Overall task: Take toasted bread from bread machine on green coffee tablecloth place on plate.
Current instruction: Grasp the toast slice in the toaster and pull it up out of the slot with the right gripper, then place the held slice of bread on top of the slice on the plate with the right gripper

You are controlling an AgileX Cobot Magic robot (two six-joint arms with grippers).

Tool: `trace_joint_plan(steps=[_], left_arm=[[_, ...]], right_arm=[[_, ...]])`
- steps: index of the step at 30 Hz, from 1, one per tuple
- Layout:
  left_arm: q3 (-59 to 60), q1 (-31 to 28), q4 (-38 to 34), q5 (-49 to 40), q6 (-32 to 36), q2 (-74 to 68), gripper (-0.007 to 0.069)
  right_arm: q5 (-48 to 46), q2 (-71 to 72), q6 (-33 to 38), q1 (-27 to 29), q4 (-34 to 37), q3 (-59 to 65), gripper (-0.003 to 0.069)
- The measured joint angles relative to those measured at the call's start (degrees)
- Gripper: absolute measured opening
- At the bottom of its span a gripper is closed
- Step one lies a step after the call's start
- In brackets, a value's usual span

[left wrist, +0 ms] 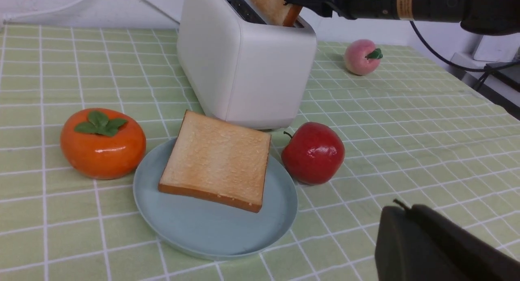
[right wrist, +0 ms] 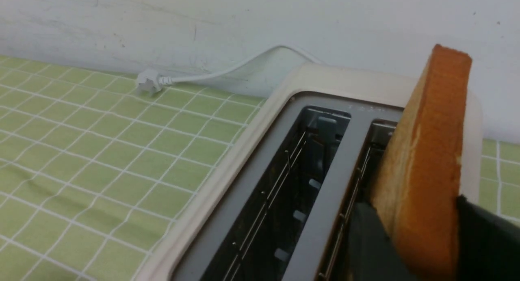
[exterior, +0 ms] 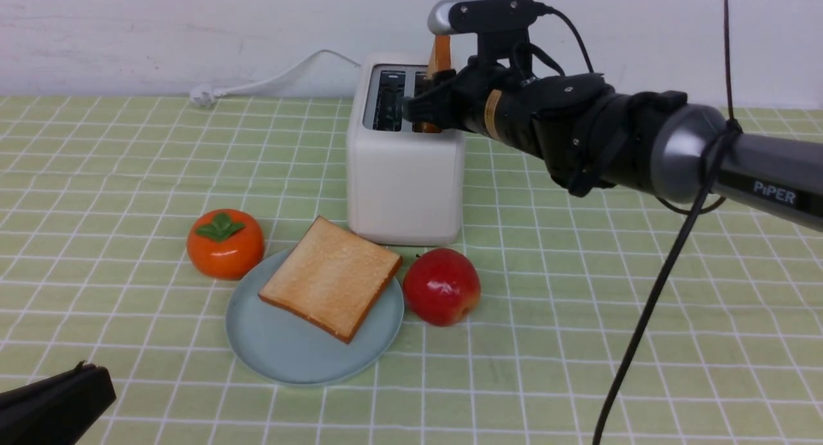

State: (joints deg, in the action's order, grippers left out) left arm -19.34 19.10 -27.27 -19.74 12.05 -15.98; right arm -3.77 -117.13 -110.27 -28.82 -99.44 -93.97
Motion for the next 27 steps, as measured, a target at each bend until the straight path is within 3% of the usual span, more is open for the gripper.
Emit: trace_joint_plan(steps=[9, 16, 25, 27], left_arm=[[0.0, 0.0, 0.0, 0.0, 0.0, 0.0, -0.0013], [0.0, 0.0, 0.0, 0.0, 0.1, 0.0, -0.0013], [0.0, 0.0, 0.2, -0.1, 0.2, 0.0, -0.0013], [0.0, 0.0, 1.3, -0.6, 0.2, 0.0, -0.0013]], right_arm=[[0.2, 0.0, 0.0, -0.4, 0.0, -0.2, 0.0112], [1.0, 1.0, 0.0, -0.3, 0.2, -2.8, 0.0109], [13.0, 12.9, 0.9, -0.3, 0.0, -5.4, 0.0106], [20.6, 17.3, 0.3, -0.3, -0.1, -5.3, 0.0106]])
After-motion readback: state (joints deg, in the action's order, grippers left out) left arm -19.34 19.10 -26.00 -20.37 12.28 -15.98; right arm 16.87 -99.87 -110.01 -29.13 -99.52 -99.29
